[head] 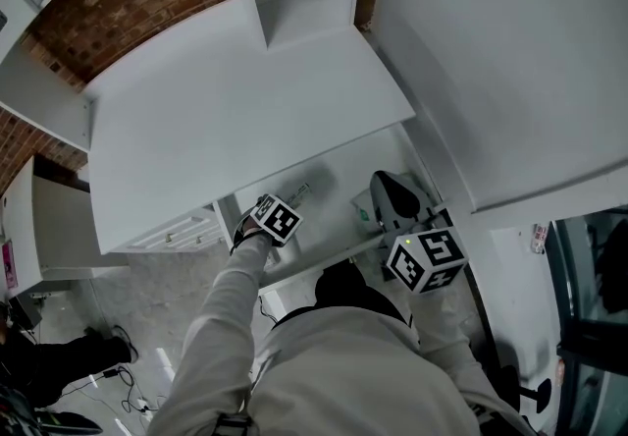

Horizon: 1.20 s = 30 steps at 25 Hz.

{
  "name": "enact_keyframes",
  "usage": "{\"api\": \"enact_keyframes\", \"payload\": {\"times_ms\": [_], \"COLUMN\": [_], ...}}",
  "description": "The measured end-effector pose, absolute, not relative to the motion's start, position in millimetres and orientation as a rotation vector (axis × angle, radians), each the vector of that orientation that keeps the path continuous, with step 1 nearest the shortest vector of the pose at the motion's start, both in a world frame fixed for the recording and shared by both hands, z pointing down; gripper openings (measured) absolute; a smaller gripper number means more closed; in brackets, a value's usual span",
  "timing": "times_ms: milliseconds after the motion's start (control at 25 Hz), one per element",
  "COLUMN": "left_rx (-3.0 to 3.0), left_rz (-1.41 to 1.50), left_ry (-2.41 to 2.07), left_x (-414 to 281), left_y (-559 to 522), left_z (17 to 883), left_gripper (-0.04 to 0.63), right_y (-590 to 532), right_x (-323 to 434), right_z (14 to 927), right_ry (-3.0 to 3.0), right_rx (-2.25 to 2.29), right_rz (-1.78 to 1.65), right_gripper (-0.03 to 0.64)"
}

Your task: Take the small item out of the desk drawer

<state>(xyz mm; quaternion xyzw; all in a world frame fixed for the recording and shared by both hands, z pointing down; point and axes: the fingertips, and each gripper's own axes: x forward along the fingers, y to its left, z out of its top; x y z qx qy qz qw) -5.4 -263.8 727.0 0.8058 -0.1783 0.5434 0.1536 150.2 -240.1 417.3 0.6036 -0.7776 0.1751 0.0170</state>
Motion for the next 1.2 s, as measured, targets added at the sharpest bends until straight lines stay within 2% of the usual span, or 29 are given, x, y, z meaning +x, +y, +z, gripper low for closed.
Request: {"api": "enact_keyframes", "payload": {"times_ms": [440,1200], "left_rx": [2.436,2.628], "left_rz": [1.445,0.978], "left_ry": [-0.579,-0.957], "left_x": [8,3], "left_y": [-255,-280], "left_z": [687,554], "left_gripper": [0.075,0.074], "right_y": [-242,-243], "right_x": [147,121], "right_z": [423,415], "right_ry": [-2.435,-2.501], "right_rx": [1.841,1.768], "right_rz": [0.563,0.535], "right_gripper": [0.029,0.029]}}
